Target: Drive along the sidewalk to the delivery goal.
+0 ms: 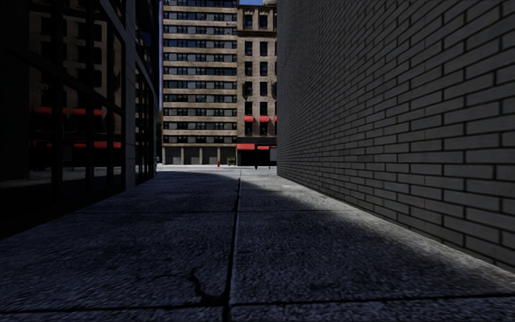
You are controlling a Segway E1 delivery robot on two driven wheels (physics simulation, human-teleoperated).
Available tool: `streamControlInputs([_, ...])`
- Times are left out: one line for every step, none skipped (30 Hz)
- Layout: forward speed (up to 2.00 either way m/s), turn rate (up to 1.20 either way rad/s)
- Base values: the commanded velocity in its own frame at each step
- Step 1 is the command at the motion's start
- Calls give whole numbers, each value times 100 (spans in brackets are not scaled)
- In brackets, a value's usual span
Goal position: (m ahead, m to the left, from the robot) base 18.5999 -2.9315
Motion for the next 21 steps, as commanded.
streamControlInputs([200,0])
streamControlInputs([200,0])
streamControlInputs([200,0])
streamControlInputs([200,0])
streamControlInputs([200,0])
streamControlInputs([200,0])
streamControlInputs([200,0])
streamControlInputs([200,0])
streamControlInputs([200,0])
streamControlInputs([200,0])
streamControlInputs([200,0])
streamControlInputs([200,0])
streamControlInputs([200,0])
streamControlInputs([200,0])
streamControlInputs([200,0])
streamControlInputs([200,0])
streamControlInputs([200,0])
streamControlInputs([200,0])
streamControlInputs([200,0])
streamControlInputs([200,0])
streamControlInputs([200,0])
